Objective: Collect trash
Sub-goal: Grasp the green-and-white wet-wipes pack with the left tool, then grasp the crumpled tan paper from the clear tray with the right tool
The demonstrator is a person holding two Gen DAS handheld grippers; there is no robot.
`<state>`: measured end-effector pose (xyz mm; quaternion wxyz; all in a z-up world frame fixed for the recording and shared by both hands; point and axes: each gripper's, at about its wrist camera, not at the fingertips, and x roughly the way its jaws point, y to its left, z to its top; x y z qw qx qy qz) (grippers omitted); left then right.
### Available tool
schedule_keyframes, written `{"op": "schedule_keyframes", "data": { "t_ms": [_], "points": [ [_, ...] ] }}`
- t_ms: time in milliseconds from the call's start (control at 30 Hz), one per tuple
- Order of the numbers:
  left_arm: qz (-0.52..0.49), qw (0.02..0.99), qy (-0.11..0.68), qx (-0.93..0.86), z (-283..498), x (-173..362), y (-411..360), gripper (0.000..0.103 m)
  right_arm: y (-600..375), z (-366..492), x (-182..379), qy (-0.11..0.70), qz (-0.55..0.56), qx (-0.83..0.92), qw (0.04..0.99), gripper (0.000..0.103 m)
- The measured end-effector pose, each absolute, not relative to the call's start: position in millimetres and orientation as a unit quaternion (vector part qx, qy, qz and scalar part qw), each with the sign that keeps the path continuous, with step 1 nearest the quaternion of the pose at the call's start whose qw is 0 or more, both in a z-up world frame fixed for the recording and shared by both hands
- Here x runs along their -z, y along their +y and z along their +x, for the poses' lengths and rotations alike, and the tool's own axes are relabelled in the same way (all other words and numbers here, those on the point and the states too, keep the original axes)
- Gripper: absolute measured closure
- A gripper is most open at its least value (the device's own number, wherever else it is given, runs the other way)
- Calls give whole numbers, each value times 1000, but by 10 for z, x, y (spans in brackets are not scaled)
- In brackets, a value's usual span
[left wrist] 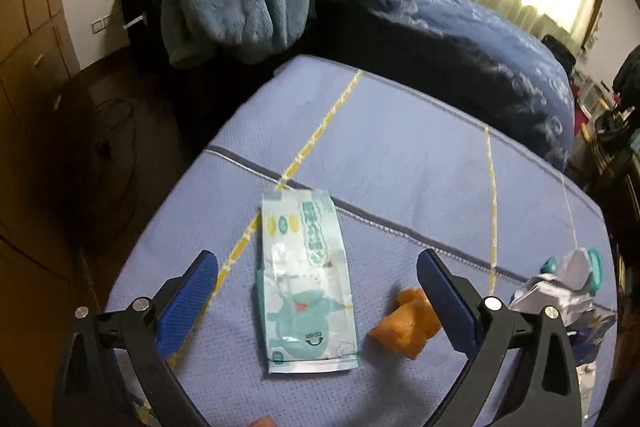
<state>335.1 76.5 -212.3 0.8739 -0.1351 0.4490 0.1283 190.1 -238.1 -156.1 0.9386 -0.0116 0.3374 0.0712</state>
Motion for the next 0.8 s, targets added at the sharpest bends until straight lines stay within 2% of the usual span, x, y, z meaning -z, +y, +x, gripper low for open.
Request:
{"op": "schedule_keyframes", "data": {
  "t_ms": [67,100,133,167,533,667,800],
  "points": [
    [-113,878,447,-129,3351,2128,717,16,-2368,1941,1600,344,-10,-70,936,27],
    [-103,881,444,-130,3319,2135,710,34,-2360,1961,1616,347,-9,-68,935,27],
    [-91,883,441,-132,3323,2124,681,57,-2350,1980,1637,350,-8,-66,935,27],
    [-86,884,440,-132,3311,2116,670,60,-2340,1999,1659,352,-8,-63,934,27],
    [-99,891,419,-143,3221,2068,797,63,-2037,2021,1754,368,-4,-116,923,27],
    [-108,892,417,-138,3207,2064,820,63,-1689,1985,1662,351,-27,-154,923,14],
    [-117,893,415,-129,3189,2049,842,63,-1469,2033,1706,358,-44,-160,919,14]
  ]
}}
